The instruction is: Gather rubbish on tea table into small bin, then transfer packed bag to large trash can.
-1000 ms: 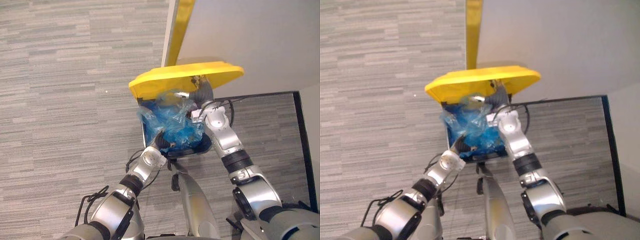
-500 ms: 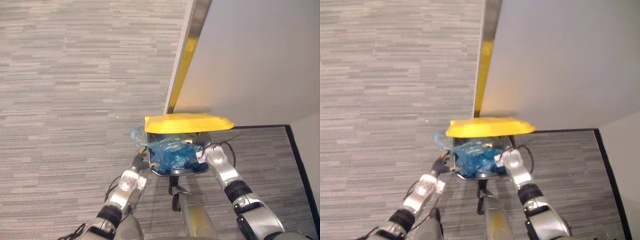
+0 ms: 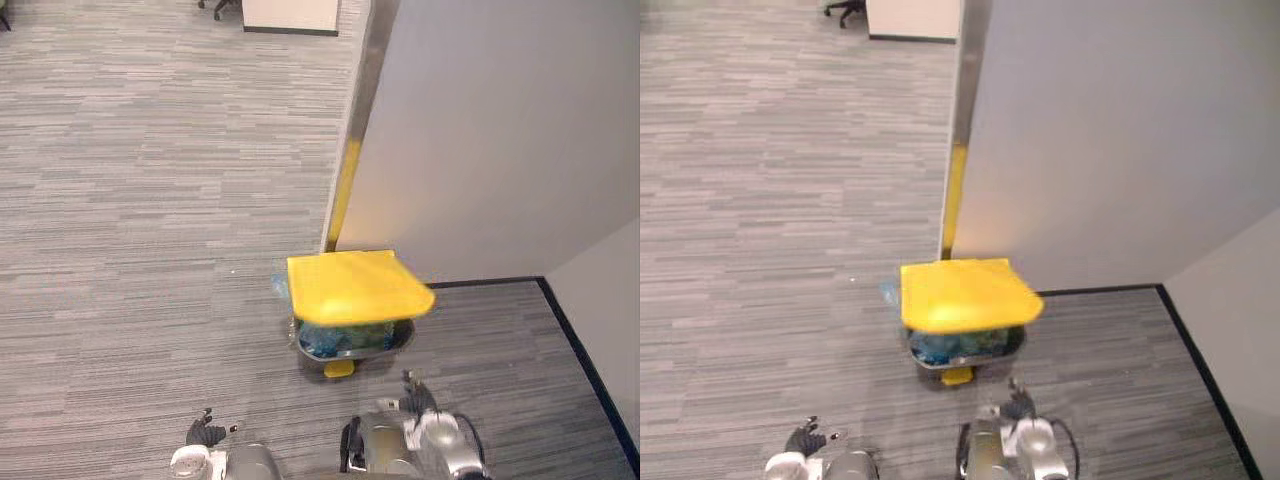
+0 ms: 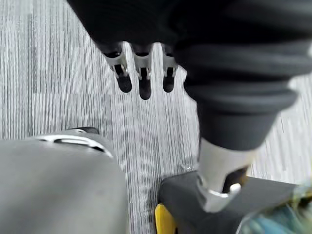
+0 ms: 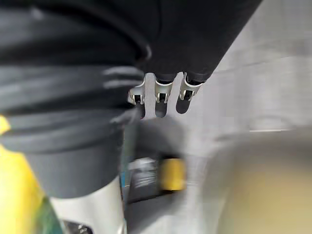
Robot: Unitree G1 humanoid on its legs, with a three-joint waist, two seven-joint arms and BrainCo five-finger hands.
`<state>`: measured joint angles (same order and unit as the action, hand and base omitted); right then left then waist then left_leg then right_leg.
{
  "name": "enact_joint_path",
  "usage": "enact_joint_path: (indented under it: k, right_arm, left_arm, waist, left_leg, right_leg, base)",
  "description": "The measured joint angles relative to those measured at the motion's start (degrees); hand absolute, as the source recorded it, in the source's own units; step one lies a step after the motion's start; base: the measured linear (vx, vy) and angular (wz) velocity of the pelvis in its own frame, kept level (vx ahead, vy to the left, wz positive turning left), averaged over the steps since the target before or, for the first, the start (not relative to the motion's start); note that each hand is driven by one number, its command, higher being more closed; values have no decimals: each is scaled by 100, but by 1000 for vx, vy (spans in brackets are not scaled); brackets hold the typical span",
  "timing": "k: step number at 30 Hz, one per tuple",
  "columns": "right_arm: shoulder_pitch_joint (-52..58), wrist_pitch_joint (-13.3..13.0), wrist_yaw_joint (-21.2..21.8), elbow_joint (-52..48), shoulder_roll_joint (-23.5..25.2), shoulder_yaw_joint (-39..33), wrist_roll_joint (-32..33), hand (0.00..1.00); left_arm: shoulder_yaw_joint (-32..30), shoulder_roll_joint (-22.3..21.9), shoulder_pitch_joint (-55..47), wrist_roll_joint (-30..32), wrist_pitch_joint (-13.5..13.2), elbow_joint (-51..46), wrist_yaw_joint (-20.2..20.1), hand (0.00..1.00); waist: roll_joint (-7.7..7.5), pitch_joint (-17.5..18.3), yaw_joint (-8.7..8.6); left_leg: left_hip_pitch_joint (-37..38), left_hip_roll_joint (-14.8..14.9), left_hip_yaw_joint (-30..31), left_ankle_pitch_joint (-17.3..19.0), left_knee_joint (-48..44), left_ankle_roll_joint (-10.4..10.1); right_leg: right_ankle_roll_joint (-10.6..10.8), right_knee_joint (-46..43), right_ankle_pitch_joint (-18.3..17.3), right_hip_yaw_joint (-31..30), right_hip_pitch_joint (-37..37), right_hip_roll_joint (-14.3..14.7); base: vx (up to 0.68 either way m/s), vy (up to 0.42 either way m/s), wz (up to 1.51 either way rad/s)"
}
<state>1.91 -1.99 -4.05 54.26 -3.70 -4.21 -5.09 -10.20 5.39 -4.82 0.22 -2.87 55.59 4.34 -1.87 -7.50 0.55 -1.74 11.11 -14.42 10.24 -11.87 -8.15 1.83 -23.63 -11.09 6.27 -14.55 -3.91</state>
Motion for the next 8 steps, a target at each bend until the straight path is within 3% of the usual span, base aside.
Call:
enact_joint_path:
  k: [2,3,8]
  right_arm:
    - [-64,6,-27,268,-122,-205,-27,0]
    - [-74,48,-54,427,-141,-389,-94,0]
    - [0,128,-104,666,-232,-732,-157,0]
  left_arm:
    - [23,-211,100,-3,14,176,-83,0]
    - [78,-288,177,-5,18,242,-138,0]
    - [101,-190,175,-21,12,293,-223,0]
  waist:
    - [198,111,-52]
    - [227,155,-55]
    - [258,297,-54]
  left_leg:
    - [123,6,33,-240,442,126]
    - [264,17,79,-396,732,150]
    - [386,4,110,-450,936,200]
  right_leg:
    - [-6,576,336,-22,160,158]
    - [-7,892,503,-19,312,249]
    - [7,1656,897,-38,693,367]
  base:
    - [-47,-40,-26]
    - [-61,-36,-9]
    - [-32,13,-6]
